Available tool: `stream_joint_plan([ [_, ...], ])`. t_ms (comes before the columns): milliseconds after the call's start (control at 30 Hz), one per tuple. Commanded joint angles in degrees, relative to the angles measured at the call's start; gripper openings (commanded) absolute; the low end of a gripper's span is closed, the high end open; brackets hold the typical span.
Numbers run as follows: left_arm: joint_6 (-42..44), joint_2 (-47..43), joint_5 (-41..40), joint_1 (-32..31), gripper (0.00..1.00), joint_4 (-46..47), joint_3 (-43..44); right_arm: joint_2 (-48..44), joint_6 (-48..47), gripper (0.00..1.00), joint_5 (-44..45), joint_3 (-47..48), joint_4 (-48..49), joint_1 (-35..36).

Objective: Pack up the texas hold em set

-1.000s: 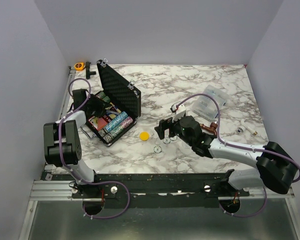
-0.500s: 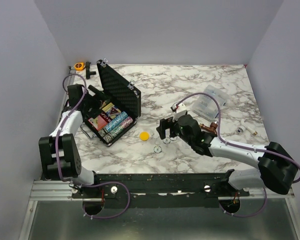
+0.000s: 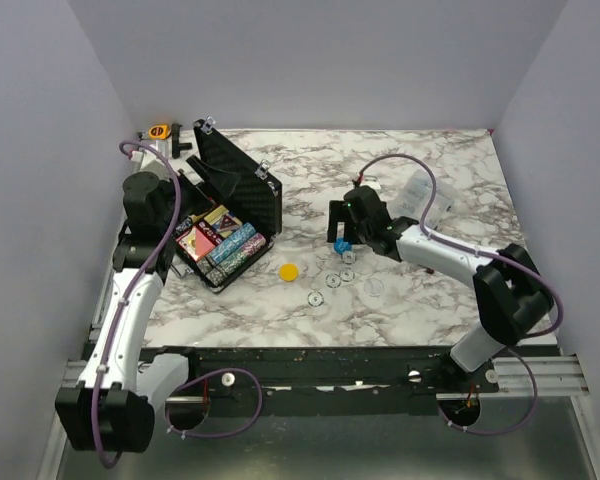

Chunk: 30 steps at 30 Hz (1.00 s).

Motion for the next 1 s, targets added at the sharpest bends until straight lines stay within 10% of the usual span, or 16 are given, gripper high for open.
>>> stream_joint_plan([
  [0, 10.0, -4.6, -0.2, -6.6, 0.96, 1.4, 0.8, 7.8, -1.0, 1.0, -2.3, 9.0, -12.8, -2.3],
  [333, 15.4, -5.0, 1.4, -16.5, 0.95, -0.4, 3.3, 23.6, -9.8, 1.0, -8.6, 23.2, -23.4, -5.8],
  [967, 16.4, -5.1, 0.9, -17.9, 0.95, -2.2, 4.5, 23.5, -9.0, 0.86, -9.9, 17.5, -22.0, -2.1],
])
